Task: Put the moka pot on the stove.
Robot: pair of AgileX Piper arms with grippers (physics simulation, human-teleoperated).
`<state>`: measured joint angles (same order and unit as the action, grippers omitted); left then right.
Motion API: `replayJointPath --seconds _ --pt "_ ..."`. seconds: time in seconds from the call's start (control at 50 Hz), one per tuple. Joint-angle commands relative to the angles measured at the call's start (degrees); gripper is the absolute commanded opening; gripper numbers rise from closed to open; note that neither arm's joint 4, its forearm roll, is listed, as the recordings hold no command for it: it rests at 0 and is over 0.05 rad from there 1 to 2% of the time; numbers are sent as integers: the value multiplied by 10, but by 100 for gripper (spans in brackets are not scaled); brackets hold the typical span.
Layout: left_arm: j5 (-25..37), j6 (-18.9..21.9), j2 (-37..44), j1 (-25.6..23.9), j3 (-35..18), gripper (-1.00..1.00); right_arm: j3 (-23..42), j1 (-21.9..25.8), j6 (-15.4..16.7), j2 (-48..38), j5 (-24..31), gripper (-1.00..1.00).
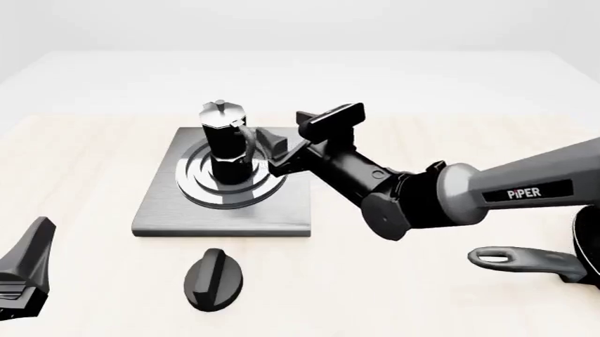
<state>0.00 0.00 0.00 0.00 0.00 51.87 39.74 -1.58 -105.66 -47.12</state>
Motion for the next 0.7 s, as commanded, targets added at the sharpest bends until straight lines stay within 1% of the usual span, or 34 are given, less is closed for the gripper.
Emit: replayJointPath --seconds 0.02,0.56,0.7 --pt "0 0 0 0 0 100 -20 -7 1 18 -5 100" --pt "0 0 0 0 0 100 -60 -32 -5 30 -25 100" --pt "0 0 0 0 0 100 -66 -36 -2 33 -29 100"
